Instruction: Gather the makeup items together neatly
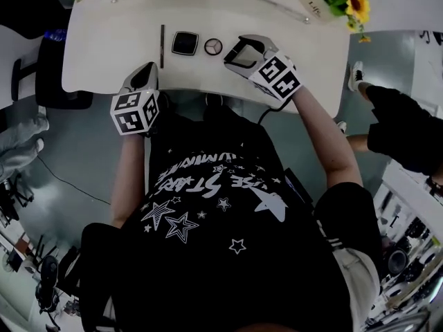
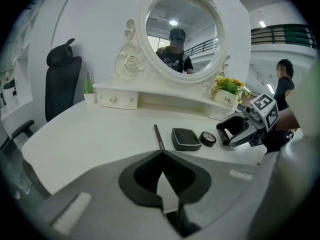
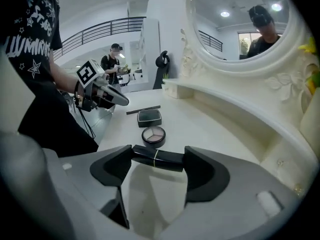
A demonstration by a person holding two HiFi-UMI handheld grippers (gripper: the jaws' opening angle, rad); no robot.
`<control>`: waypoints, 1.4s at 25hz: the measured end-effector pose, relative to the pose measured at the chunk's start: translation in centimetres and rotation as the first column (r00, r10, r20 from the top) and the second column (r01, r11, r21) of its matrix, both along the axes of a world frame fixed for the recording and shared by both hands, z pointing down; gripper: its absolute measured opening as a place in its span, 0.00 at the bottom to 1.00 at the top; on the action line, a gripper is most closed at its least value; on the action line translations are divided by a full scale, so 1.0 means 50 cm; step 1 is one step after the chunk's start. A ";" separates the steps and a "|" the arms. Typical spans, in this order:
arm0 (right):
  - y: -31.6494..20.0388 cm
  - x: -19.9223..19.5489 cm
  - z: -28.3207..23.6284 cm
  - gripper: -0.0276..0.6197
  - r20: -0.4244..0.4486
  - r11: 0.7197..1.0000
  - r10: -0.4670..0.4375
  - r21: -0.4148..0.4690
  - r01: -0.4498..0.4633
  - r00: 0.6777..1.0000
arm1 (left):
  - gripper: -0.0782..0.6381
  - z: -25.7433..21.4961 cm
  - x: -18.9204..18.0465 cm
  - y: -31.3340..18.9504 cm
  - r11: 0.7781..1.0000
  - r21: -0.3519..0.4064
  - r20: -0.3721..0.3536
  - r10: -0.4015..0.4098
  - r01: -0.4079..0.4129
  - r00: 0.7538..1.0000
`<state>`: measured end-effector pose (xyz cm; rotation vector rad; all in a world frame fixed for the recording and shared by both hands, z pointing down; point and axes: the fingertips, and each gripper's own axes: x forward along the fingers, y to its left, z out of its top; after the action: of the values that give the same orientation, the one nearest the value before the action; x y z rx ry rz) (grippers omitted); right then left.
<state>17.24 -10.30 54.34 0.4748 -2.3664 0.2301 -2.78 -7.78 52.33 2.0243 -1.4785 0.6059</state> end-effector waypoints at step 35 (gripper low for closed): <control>-0.008 0.017 -0.052 0.71 0.013 0.997 -0.075 0.021 0.075 0.997 | 0.11 -0.035 -0.005 -0.058 0.997 0.052 -0.012 0.055 -0.054 0.998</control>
<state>18.09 -10.71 51.76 0.3940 -2.3971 0.1754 -3.02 -10.66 50.60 2.1107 -1.4490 0.5801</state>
